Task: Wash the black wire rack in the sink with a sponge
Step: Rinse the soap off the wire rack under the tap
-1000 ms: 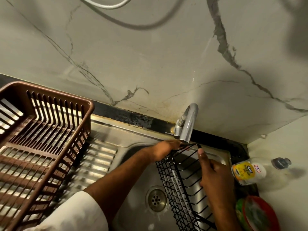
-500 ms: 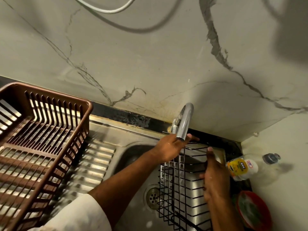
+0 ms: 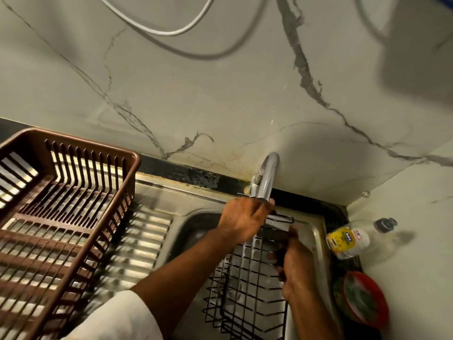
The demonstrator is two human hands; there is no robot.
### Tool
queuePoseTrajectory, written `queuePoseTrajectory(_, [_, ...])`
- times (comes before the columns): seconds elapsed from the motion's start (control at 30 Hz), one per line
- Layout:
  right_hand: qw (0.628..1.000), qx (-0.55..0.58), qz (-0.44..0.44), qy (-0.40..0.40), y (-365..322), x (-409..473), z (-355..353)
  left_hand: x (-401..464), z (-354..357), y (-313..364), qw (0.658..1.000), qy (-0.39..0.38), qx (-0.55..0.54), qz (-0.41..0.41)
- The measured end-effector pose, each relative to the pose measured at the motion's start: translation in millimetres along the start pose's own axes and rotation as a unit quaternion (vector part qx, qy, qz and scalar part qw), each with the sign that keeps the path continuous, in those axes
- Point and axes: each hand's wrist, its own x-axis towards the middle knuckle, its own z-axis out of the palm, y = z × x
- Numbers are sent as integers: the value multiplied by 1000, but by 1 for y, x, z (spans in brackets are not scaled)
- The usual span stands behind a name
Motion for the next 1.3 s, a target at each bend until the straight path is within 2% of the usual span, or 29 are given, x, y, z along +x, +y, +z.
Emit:
queuePoseTrajectory(0.13, [999, 44, 7, -6, 4, -7, 7, -4, 4, 10, 1000, 9, 20, 18])
queuePoseTrajectory(0.23, [998, 52, 45, 17, 4, 2, 7, -6, 9, 10, 991, 41, 76, 104])
queuePoseTrajectory(0.33, [995, 57, 80, 1, 6, 17, 3, -10, 12, 12, 979, 55, 102, 168])
queuePoseTrajectory(0.4, [995, 56, 81, -15, 3, 20, -2, -9, 10, 4, 982, 45, 96, 159])
queuePoseTrajectory(0.57, [995, 43, 83, -23, -3, 30, -12, -2, 6, -35, 993, 51, 84, 71])
queuePoseTrajectory(0.77, [992, 65, 98, -47, 1, 37, 5, -9, 17, -9, 988, 52, 146, 12])
queuePoseTrajectory(1.0, [976, 101, 144, -129, -2, 47, 9, -33, 36, 18, 980, -12, 188, 59])
queuePoseTrajectory(1.2, [979, 116, 129, -108, -10, 39, -3, -46, 27, 10, 973, -7, 195, 120])
queuePoseTrajectory(1.3, [982, 112, 130, -83, -7, 36, -4, -48, 20, 3, 973, -7, 196, 120])
